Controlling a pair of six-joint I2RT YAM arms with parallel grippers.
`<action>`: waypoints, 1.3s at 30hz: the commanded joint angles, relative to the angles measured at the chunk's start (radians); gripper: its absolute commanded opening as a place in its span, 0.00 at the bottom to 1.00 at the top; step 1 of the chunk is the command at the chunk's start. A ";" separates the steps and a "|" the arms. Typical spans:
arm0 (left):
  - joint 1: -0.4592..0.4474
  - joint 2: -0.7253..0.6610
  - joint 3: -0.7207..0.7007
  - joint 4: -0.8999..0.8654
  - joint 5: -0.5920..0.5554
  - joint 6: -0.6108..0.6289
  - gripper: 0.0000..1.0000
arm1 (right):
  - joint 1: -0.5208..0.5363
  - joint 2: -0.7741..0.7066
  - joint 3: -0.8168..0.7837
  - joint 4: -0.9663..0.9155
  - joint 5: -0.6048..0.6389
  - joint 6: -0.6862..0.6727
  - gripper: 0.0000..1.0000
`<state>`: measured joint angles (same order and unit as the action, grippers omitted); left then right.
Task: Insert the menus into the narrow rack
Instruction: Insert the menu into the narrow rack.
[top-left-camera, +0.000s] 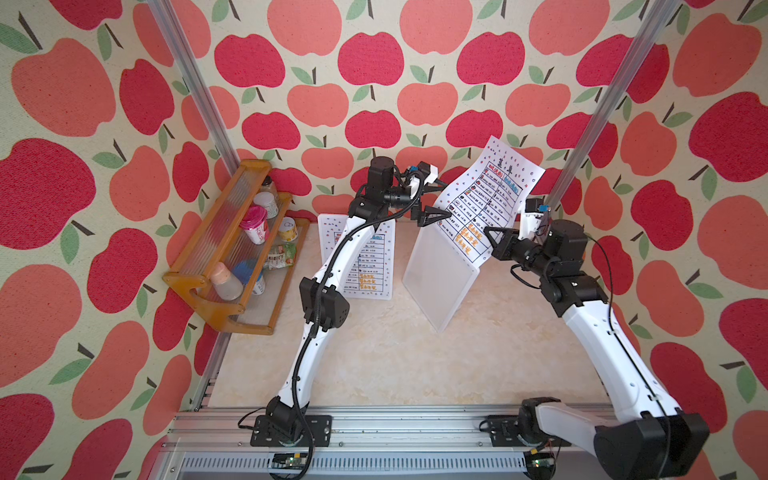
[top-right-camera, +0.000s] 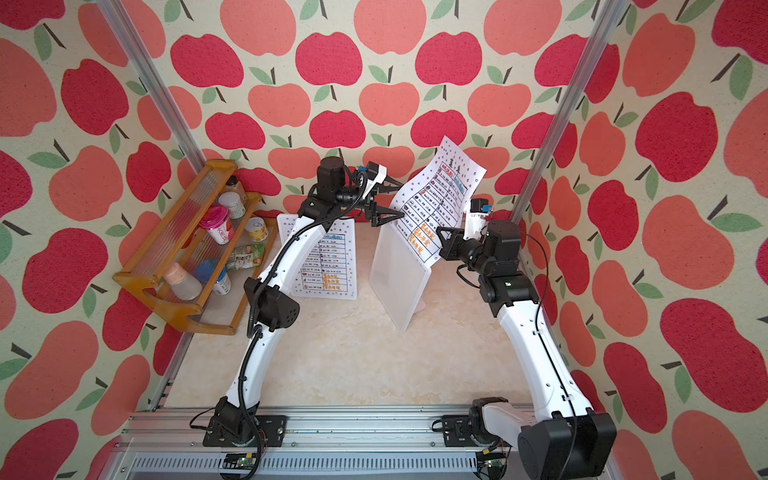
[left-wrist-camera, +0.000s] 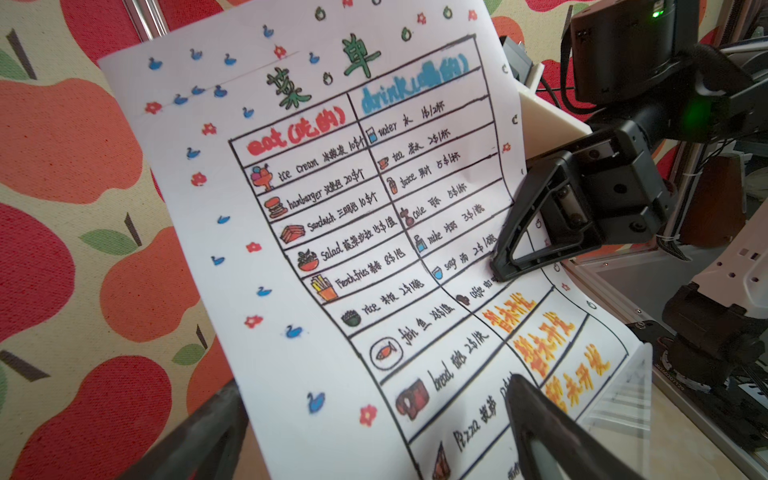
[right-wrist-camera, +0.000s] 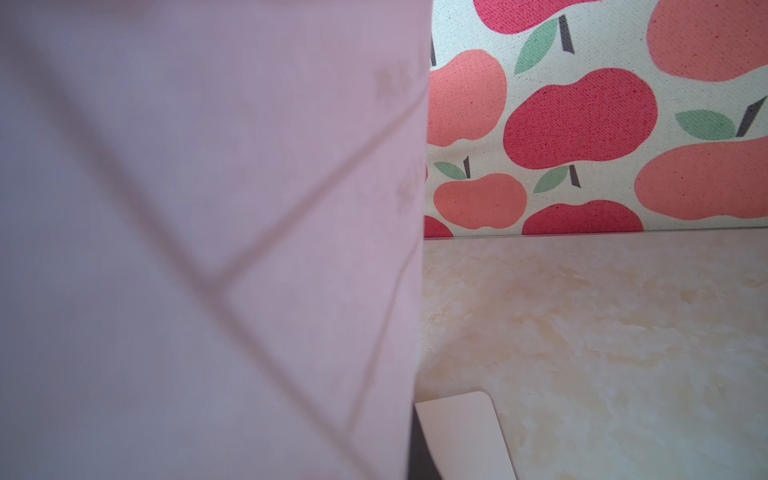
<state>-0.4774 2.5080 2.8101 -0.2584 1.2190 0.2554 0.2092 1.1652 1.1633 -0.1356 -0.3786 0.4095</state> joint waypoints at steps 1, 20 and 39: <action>0.006 0.025 0.022 -0.018 0.020 0.010 0.97 | 0.014 -0.009 0.029 -0.029 -0.018 -0.054 0.00; 0.034 0.004 0.019 -0.178 0.028 0.117 0.97 | 0.063 -0.045 0.004 -0.003 -0.010 -0.097 0.00; 0.042 -0.026 0.017 -0.285 0.026 0.194 0.97 | 0.108 -0.066 -0.071 0.040 -0.011 -0.091 0.00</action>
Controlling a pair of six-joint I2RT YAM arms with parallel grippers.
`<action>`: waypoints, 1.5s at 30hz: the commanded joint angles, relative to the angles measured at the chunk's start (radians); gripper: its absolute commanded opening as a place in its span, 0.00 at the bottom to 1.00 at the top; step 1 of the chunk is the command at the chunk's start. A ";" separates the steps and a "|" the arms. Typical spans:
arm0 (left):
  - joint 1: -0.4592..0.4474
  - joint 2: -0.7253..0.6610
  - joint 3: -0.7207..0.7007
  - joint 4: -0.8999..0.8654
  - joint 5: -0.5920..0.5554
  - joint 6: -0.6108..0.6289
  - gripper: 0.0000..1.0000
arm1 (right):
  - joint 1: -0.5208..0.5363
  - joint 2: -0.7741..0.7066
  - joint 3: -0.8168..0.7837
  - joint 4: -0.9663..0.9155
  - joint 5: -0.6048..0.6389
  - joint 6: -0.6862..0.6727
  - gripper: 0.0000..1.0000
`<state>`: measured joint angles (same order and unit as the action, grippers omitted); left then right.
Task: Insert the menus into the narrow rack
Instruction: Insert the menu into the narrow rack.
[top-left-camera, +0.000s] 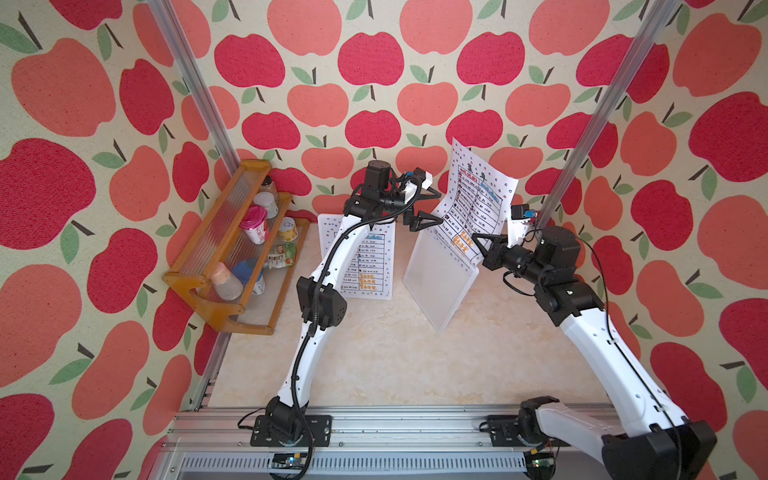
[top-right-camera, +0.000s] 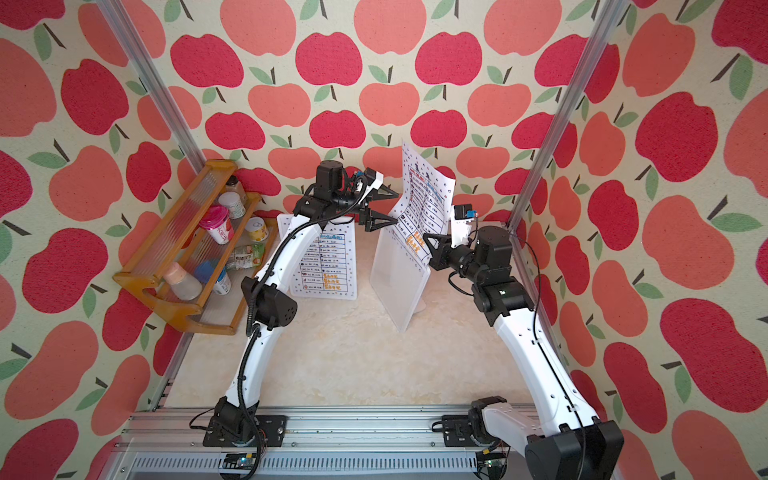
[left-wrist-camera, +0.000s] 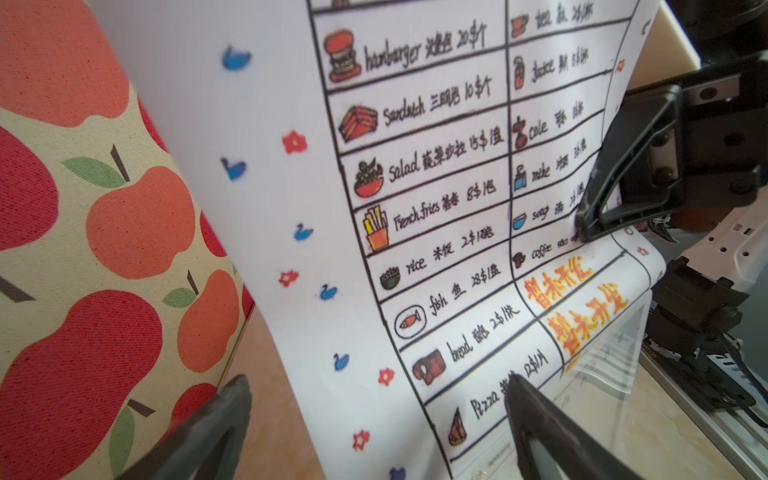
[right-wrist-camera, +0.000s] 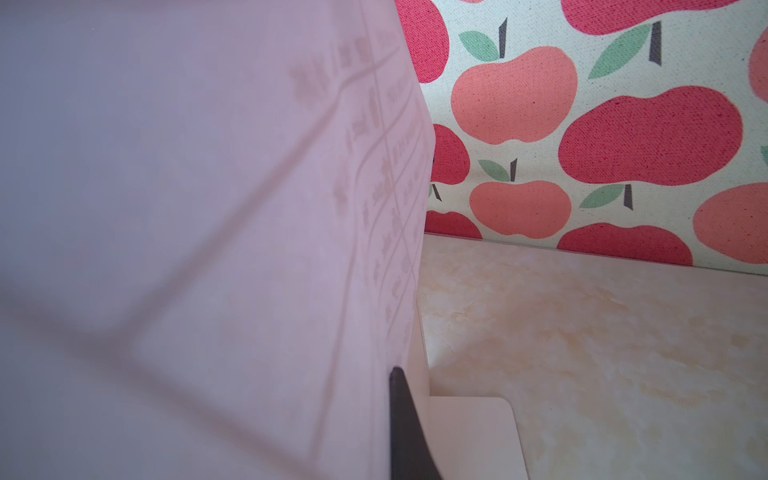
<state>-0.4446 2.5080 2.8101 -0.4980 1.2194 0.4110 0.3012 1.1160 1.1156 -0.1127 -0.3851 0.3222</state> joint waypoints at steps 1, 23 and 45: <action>0.010 -0.027 0.016 -0.048 0.026 0.039 0.97 | 0.018 -0.018 -0.028 0.020 -0.001 -0.004 0.00; 0.004 -0.022 0.016 -0.024 0.028 0.030 0.97 | 0.018 0.005 0.042 -0.016 0.020 -0.052 0.03; 0.007 -0.039 0.017 -0.064 0.019 0.054 0.97 | 0.028 -0.036 -0.068 0.010 0.007 -0.034 0.03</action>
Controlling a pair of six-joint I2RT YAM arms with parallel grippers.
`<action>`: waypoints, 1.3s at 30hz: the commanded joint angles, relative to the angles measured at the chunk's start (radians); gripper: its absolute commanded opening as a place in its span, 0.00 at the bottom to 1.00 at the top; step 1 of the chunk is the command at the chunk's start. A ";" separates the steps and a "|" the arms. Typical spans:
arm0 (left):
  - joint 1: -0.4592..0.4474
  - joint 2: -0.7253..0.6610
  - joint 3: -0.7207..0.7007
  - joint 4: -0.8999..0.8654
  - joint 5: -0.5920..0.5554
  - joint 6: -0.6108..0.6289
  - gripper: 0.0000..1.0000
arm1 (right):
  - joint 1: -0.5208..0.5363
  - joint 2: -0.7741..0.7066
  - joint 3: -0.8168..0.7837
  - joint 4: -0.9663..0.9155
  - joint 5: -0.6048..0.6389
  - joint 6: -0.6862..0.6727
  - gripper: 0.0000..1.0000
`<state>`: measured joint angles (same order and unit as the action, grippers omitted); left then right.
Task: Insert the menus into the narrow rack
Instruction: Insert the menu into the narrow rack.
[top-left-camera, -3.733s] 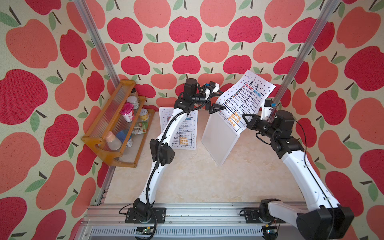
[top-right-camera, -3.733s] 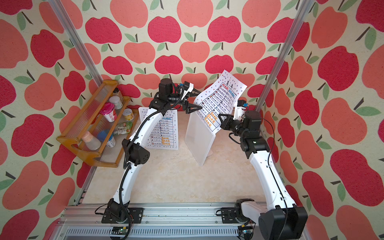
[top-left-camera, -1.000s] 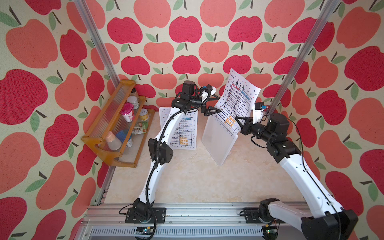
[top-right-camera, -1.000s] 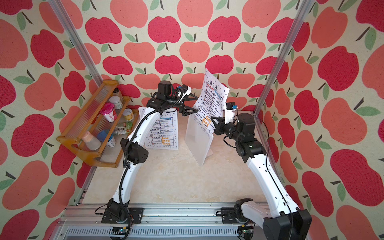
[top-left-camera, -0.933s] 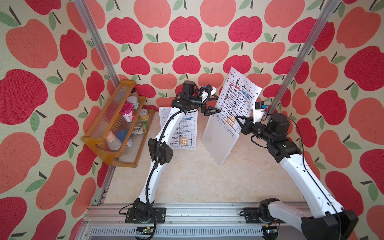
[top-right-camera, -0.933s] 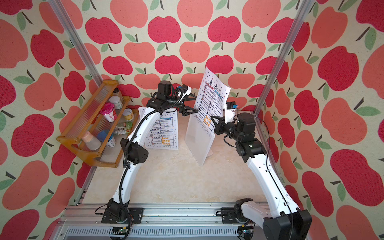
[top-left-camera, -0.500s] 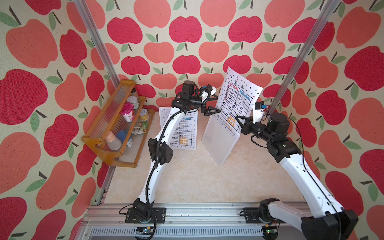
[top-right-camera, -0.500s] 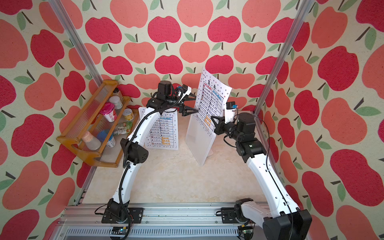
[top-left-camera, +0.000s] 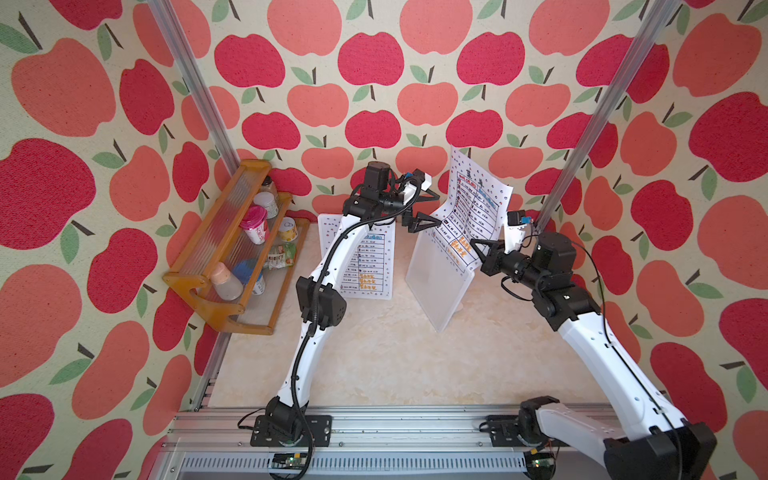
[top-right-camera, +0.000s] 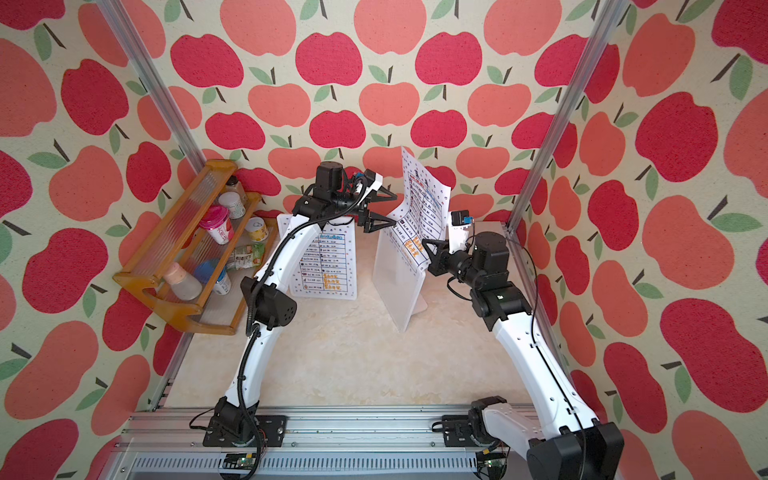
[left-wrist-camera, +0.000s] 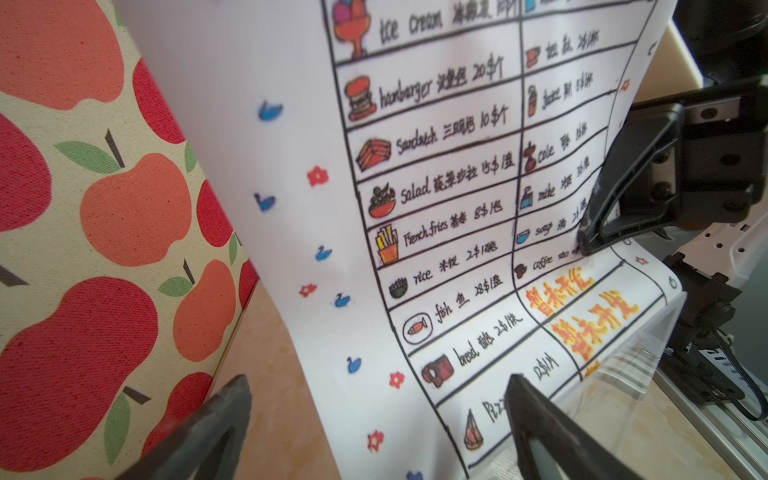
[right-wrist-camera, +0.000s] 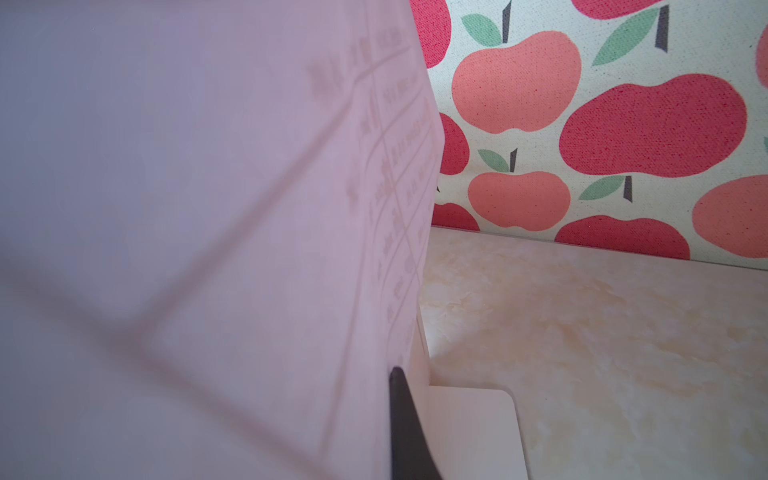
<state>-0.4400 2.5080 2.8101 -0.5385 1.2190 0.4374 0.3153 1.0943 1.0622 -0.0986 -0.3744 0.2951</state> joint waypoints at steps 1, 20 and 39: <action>0.003 -0.041 0.015 -0.023 0.017 0.029 0.97 | 0.015 -0.013 -0.015 -0.004 -0.002 -0.007 0.04; 0.007 -0.040 0.016 0.004 0.010 0.010 0.97 | 0.016 0.022 0.071 -0.023 0.002 -0.015 0.07; -0.018 -0.017 0.017 0.106 0.017 -0.063 0.98 | 0.018 -0.029 -0.028 0.015 0.010 0.021 0.07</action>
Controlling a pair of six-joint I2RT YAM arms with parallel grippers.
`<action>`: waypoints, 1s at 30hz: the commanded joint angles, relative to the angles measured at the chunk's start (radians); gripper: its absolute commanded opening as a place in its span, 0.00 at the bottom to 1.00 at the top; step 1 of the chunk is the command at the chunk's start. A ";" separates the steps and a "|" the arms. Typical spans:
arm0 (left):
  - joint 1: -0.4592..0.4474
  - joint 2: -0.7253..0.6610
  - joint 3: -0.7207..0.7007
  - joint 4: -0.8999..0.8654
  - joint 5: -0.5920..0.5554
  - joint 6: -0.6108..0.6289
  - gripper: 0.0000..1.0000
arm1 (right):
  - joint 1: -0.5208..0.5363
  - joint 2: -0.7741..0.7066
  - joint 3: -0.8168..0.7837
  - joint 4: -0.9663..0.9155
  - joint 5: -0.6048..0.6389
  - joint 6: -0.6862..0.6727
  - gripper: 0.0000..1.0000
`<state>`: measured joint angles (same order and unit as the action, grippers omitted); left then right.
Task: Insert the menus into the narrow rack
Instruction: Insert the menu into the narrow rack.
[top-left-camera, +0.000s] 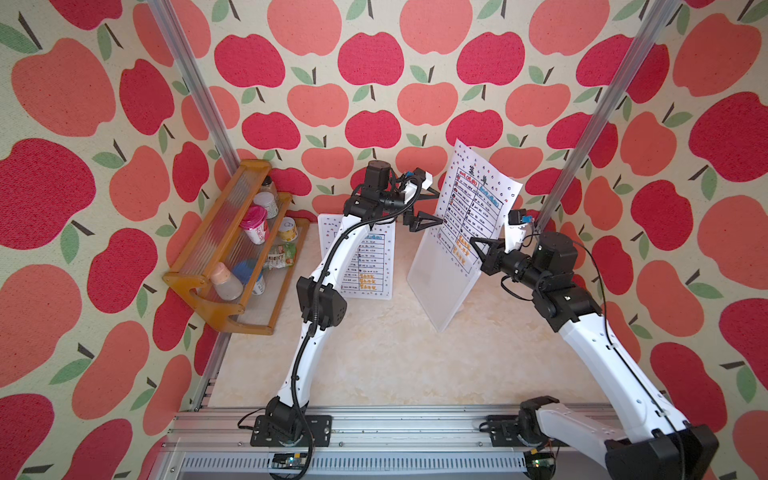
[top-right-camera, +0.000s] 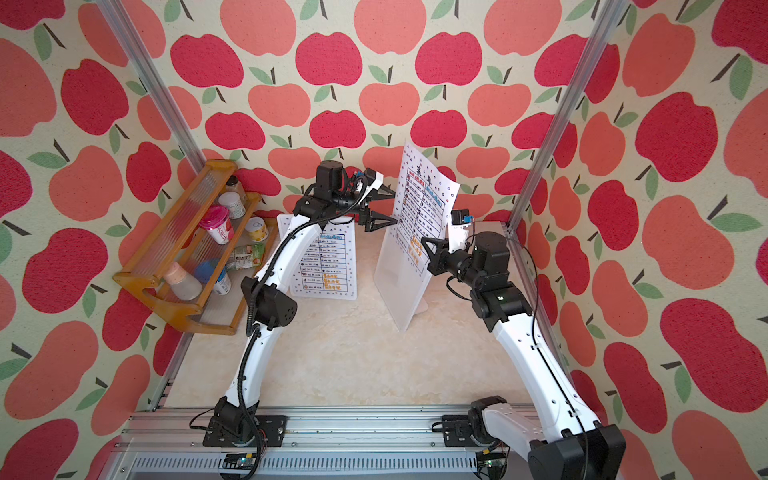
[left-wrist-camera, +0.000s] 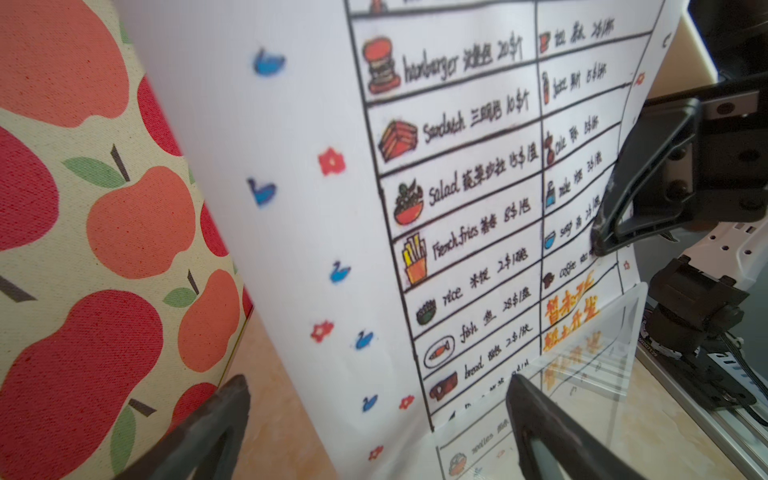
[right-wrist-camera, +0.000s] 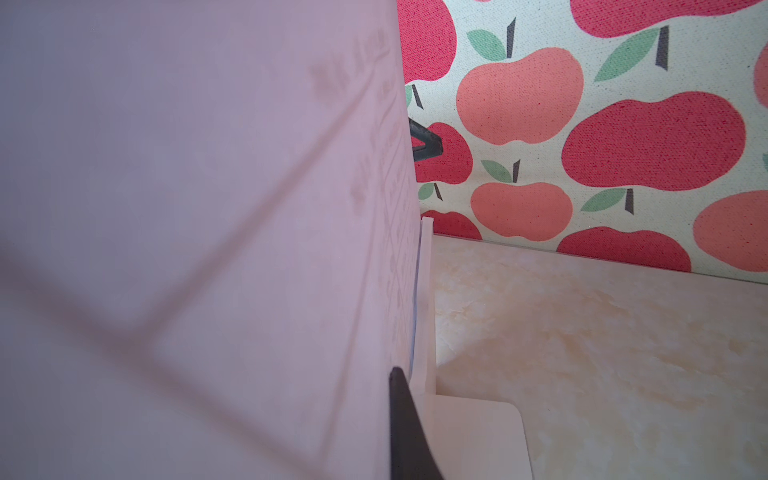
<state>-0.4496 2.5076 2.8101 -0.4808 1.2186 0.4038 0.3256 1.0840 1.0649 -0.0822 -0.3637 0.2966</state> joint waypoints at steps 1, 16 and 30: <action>-0.011 -0.016 0.017 0.048 0.018 -0.029 0.98 | 0.008 -0.021 -0.035 -0.001 0.000 0.020 0.07; -0.022 -0.016 0.017 0.041 0.013 -0.019 0.98 | 0.007 -0.002 0.051 -0.049 0.027 -0.016 0.31; -0.018 -0.027 0.016 0.001 0.010 0.013 0.98 | 0.007 -0.019 0.079 -0.039 0.072 -0.032 0.23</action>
<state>-0.4690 2.5076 2.8098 -0.4656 1.2186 0.3901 0.3271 1.0821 1.1309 -0.1146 -0.3103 0.2718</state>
